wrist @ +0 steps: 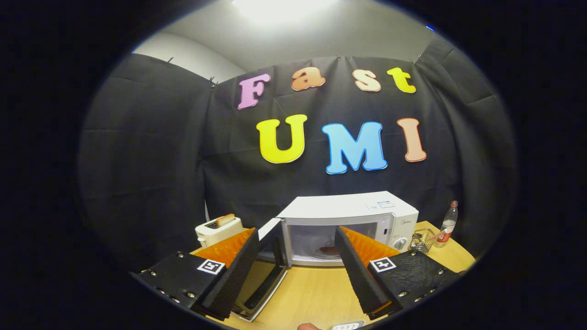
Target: Open the microwave, put the food inside, and close the microwave door.
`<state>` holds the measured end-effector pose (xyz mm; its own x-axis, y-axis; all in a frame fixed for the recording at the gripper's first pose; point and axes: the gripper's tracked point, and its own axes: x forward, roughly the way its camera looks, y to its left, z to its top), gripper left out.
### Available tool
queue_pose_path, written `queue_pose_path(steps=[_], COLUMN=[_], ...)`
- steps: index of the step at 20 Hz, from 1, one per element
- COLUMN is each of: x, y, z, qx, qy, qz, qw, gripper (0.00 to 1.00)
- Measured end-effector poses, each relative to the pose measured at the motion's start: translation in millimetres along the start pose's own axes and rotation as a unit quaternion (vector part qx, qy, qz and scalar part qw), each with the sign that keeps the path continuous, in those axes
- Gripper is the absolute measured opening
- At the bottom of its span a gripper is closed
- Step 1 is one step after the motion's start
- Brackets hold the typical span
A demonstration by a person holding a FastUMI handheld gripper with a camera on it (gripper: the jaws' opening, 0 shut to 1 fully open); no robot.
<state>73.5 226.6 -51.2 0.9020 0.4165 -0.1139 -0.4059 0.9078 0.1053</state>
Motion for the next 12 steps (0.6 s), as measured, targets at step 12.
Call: queue_pose_path(steps=[12], x=[-24.5], y=[158.8], z=[-29.6], qx=[0.019], qy=[0.030], qz=[0.148], qw=[0.988], gripper=[0.99])
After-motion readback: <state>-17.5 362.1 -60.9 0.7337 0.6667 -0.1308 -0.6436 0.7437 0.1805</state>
